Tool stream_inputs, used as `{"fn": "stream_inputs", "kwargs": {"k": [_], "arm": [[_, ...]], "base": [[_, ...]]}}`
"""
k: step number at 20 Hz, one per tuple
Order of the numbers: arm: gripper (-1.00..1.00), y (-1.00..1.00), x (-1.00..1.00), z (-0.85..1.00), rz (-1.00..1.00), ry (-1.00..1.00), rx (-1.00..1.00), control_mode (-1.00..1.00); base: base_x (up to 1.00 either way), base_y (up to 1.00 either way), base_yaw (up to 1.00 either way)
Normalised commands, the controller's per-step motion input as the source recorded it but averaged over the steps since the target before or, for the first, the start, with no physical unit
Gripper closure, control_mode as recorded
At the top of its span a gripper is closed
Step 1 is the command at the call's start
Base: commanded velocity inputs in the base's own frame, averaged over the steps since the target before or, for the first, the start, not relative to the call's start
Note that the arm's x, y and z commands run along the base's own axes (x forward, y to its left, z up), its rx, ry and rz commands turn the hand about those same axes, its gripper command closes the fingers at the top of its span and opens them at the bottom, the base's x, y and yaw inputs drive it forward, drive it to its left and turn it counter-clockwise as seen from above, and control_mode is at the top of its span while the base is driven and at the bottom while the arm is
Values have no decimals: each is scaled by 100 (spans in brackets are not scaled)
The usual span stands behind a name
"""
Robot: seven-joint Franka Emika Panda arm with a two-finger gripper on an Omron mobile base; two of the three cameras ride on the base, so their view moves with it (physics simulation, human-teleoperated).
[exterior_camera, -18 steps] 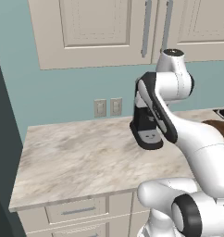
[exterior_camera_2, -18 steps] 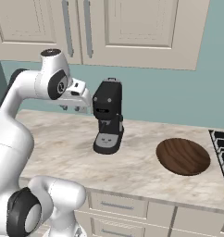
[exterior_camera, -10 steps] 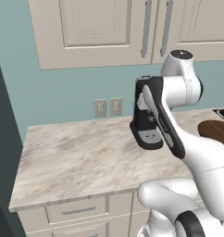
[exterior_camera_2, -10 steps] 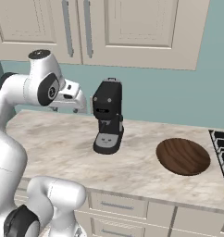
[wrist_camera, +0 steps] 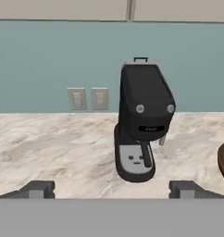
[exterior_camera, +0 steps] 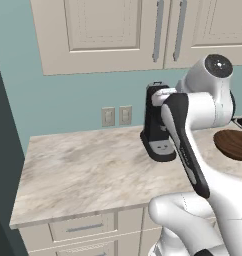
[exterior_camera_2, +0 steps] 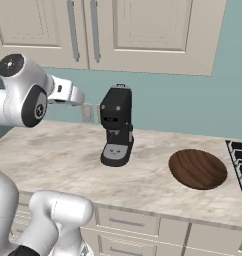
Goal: Open the cabinet and move the ladle to the pot. Then close the cabinet.
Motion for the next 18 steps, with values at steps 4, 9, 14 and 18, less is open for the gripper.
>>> {"fn": "stream_inputs", "kwargs": {"k": [4, 9, 14, 18], "arm": [[-100, 1, 0, 62, -4, -33, 0, -100], [-100, 6, 1, 49, 0, -29, 0, -100], [-100, 5, 4, 32, 0, -17, 0, -100], [-100, 6, 16, 23, 0, -14, 0, -100]], "base": [[0, 0, 0], [0, 0, 0], [0, 0, 0], [0, 0, 0]]}}
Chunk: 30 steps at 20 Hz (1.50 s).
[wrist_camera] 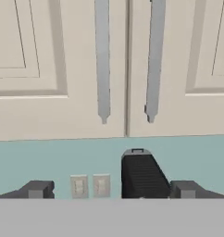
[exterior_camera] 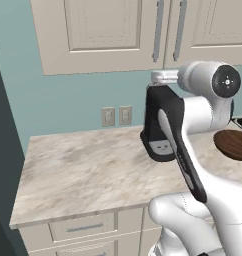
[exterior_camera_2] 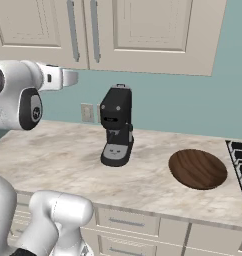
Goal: Open the cabinet and move the ladle to the pot. Then close the cabinet.
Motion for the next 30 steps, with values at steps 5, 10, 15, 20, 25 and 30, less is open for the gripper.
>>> {"fn": "stream_inputs", "kwargs": {"k": [5, 10, 15, 20, 25, 30], "arm": [[-100, 7, 30, 24, 0, -7, 0, -100], [-100, 3, 35, 26, 0, 0, 0, -100], [-100, 0, 37, 24, 0, 0, 0, -100], [-100, 0, 51, 14, 0, 0, 0, -100], [-100, 0, 47, 4, 0, 0, 0, -100], [-100, 0, 41, 0, 0, 0, 1, -100]], "base": [[0, 0, 0], [0, 0, 0], [0, 0, 0], [0, 0, 0], [0, 0, 0], [0, 0, 0]]}}
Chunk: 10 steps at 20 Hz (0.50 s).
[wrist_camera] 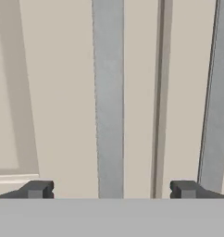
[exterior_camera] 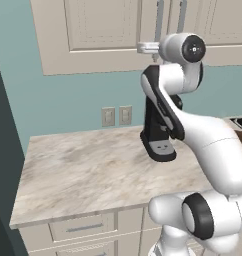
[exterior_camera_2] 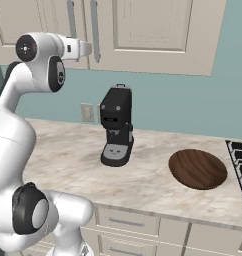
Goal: Open the cabinet and move the ladle to the pot. Then close the cabinet.
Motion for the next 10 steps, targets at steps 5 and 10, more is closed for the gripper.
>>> {"fn": "stream_inputs", "kwargs": {"k": [5, 10], "arm": [[-100, 0, 41, 0, 0, 0, 3, -100], [-100, 0, 44, 0, 0, 0, 3, -100]], "base": [[0, 0, 0], [0, 0, 0]]}}
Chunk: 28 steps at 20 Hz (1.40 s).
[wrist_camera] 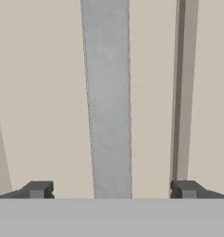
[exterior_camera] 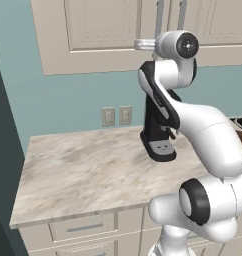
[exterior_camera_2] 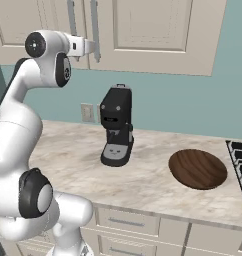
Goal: Open the cabinet and move the ladle to the pot. Then close the cabinet.
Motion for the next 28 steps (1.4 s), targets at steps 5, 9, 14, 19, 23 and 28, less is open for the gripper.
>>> {"fn": "stream_inputs", "kwargs": {"k": [5, 9, 14, 19, 23, 28], "arm": [[-100, 0, 44, 0, 0, 0, 3, -100], [-100, 0, 47, 0, 0, 0, 2, -100], [100, 15, 40, 0, 0, 0, 1, -100], [100, 40, 2, 0, 1, 0, 1, -100], [100, 50, 0, 0, 0, 0, 0, -100], [100, 58, -29, 5, 0, 0, 1, -100]], "base": [[0, 0, 0], [0, 0, 0], [0, 0, 0], [0, 0, 0], [0, 0, 0], [0, 0, 0]]}}
